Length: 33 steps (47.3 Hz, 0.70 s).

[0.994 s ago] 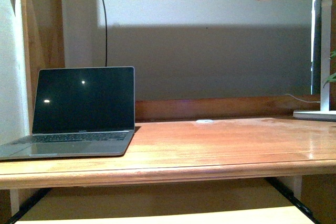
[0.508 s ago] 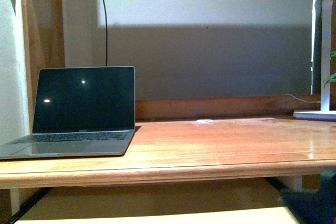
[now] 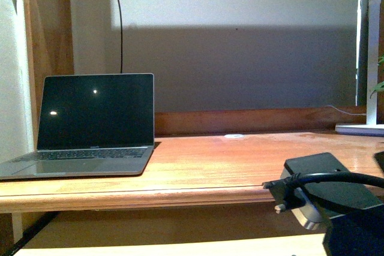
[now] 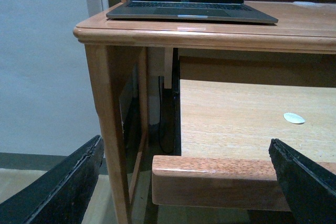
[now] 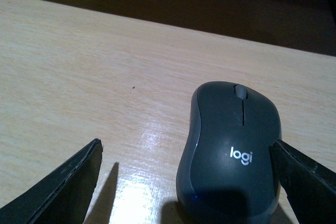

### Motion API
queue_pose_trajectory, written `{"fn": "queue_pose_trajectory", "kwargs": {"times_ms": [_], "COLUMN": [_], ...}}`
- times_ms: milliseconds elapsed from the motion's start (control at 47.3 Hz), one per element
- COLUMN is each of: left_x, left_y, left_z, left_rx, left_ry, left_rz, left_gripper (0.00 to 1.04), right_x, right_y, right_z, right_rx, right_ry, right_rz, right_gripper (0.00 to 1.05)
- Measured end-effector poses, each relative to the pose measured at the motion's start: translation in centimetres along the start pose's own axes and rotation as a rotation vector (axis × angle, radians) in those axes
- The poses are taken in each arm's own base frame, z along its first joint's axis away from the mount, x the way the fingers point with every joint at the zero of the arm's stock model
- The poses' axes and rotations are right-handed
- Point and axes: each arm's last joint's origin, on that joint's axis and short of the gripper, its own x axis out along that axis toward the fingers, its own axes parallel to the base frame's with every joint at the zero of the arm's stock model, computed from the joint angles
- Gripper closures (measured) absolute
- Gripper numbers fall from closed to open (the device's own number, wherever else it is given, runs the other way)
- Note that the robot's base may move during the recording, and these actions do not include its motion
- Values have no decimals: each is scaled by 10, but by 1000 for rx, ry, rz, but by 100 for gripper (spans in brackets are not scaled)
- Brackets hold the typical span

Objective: Place mouse

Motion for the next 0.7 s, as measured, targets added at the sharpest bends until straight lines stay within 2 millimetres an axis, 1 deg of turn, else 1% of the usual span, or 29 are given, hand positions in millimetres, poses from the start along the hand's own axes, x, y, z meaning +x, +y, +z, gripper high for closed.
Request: {"fn": "queue_pose_trajectory", "kwargs": {"times_ms": [212,592,656,698], "left_x": [0,0,0,0], "left_y": [0,0,0,0], "left_z": [0,0,0,0], "left_rx": [0,0,0,0], "left_ry": [0,0,0,0], "left_rz": [0,0,0,0], "left_gripper": [8,8,8,8], "right_x": [18,31,32,33], "right_y": [-6,-13,-14,-16], "right_z": [4,5,5,5], "right_rx": [-8,36,54,64], "right_ry": [77,160,162,163], "right_rz": [-89,-107,-108,-111], "right_gripper": [7,7,14,21]}}
